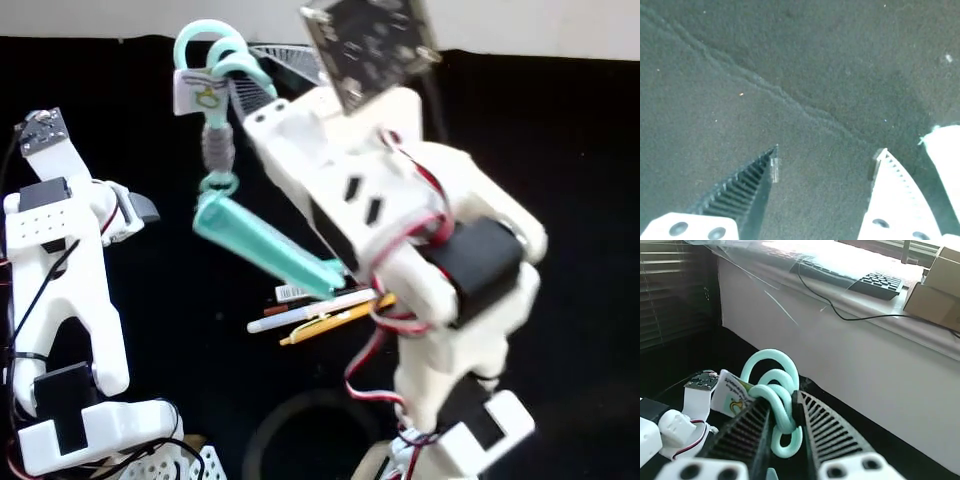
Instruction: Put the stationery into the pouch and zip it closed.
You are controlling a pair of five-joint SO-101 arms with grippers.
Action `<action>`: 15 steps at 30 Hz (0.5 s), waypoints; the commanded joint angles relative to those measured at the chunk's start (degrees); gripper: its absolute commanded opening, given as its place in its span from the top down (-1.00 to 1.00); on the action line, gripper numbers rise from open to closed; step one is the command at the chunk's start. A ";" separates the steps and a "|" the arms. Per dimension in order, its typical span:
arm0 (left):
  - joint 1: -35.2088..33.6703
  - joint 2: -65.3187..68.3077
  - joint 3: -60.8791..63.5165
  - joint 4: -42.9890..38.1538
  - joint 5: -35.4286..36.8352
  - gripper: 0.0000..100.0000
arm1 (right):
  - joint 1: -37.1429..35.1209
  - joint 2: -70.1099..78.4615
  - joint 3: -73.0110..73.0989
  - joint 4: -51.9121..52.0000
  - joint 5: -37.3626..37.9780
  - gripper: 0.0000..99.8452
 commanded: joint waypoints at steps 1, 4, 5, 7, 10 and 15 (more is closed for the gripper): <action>-0.48 -0.84 -2.33 -0.88 0.35 0.38 | 1.10 2.07 -0.40 -2.59 -0.18 0.99; -0.48 -0.84 -3.12 -0.79 0.35 0.38 | 1.27 4.35 -0.40 -2.59 -0.18 0.99; -0.48 -0.84 -3.74 -0.79 0.35 0.38 | 1.27 4.97 -0.40 -2.68 -0.18 0.99; -0.48 -0.84 -5.14 -0.79 0.35 0.38 | 1.98 5.85 -0.48 -3.91 -0.18 0.99; -0.48 -0.84 -8.57 1.23 0.26 0.38 | 4.53 7.16 -0.48 -6.02 -0.18 0.99; -1.10 -0.84 -17.89 8.53 -4.04 0.38 | 5.67 8.13 -0.48 -5.67 -0.18 0.99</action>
